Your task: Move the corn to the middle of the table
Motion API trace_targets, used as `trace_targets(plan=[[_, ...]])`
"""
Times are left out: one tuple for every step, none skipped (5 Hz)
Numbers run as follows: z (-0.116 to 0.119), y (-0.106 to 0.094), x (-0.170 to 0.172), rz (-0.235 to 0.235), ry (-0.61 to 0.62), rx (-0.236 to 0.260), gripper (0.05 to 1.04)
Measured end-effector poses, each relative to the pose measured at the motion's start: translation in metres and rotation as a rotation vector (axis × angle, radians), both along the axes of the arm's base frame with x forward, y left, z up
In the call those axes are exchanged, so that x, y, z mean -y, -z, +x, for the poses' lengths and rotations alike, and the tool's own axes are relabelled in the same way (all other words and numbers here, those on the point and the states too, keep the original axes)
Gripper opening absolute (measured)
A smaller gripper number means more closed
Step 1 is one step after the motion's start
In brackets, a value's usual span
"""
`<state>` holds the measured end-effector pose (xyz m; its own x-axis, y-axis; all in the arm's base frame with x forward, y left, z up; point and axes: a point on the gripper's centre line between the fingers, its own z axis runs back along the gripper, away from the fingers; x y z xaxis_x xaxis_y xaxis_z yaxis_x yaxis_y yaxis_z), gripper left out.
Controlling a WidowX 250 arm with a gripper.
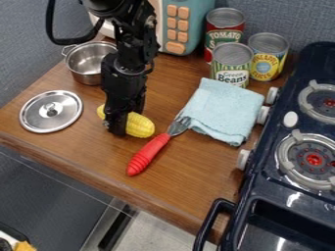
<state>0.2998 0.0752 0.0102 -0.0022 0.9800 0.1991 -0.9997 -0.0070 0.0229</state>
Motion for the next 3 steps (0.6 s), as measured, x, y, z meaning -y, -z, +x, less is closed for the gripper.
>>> trace_targets(plan=[[-0.0012,0.0006,-0.0025,-0.028,-0.018,0.005,0.659],[-0.0019,0.0010,-0.0047,-0.053,-0.026,0.006,0.725],[-0.0030,0.0011,-0.0059,-0.080,-0.029,0.008,0.979]])
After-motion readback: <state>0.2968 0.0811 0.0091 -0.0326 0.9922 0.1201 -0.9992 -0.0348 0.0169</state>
